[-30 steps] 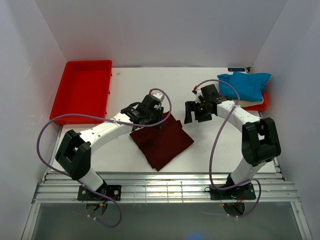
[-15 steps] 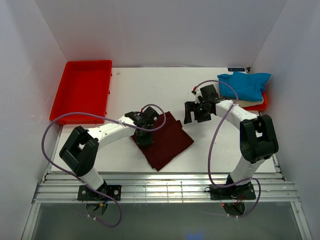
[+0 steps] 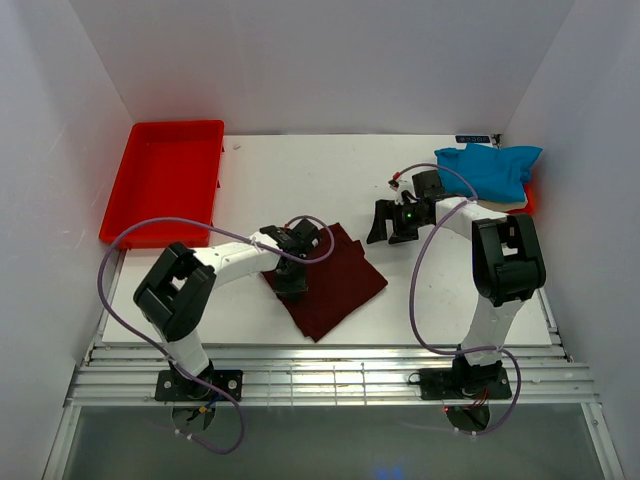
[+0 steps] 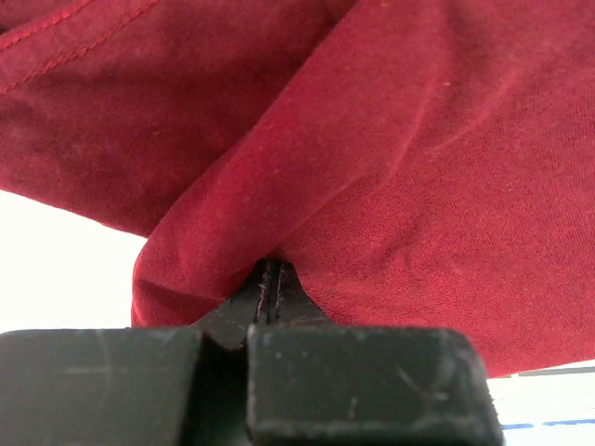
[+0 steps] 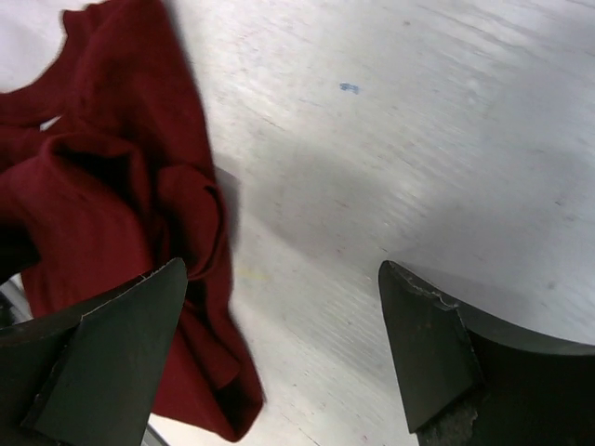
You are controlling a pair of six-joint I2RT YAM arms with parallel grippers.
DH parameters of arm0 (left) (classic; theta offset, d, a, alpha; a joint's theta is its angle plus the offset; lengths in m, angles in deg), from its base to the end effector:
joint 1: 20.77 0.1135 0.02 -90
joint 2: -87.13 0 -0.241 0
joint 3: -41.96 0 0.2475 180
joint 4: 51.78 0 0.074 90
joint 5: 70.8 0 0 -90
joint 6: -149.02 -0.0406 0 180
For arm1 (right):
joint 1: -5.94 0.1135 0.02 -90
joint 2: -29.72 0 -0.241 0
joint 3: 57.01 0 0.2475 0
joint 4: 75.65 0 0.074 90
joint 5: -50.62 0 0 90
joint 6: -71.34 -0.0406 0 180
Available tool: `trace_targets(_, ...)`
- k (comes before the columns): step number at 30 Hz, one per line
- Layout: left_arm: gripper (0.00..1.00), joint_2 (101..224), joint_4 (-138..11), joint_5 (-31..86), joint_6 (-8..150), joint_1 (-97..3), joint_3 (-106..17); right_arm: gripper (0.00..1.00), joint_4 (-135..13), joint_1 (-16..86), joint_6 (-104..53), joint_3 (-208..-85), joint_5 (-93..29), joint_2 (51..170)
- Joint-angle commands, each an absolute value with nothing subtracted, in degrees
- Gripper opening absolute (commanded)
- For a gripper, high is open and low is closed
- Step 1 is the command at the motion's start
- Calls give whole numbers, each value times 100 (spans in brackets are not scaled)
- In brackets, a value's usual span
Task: Fold and stack the t-shirts
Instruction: Fold the tshirt
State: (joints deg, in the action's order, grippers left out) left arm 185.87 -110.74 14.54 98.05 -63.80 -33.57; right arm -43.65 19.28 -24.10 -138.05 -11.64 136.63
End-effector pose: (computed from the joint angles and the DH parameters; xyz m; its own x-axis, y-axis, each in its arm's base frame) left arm 0.2213 -0.2021 0.1408 -0.9858 0.0616 -0.1565 0.0660 0.9975 -0.0233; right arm 0.3569 0.1040 0.1430 -0.8625 -0.1183 -0.4921 -0.3650 0.8190 0.4428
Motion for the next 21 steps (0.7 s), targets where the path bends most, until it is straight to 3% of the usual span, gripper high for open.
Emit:
trace_targets(1, 0, 18907, -10958, 1077, 9691, -6296, -3403, 90, -4641, 1930, -2385, -13794, -599, 13870)
trace_targets(21, 0, 19796, -10651, -23, 8205, -5311, -5064, 90, -4501, 1956, -2420, -13521, -423, 13598)
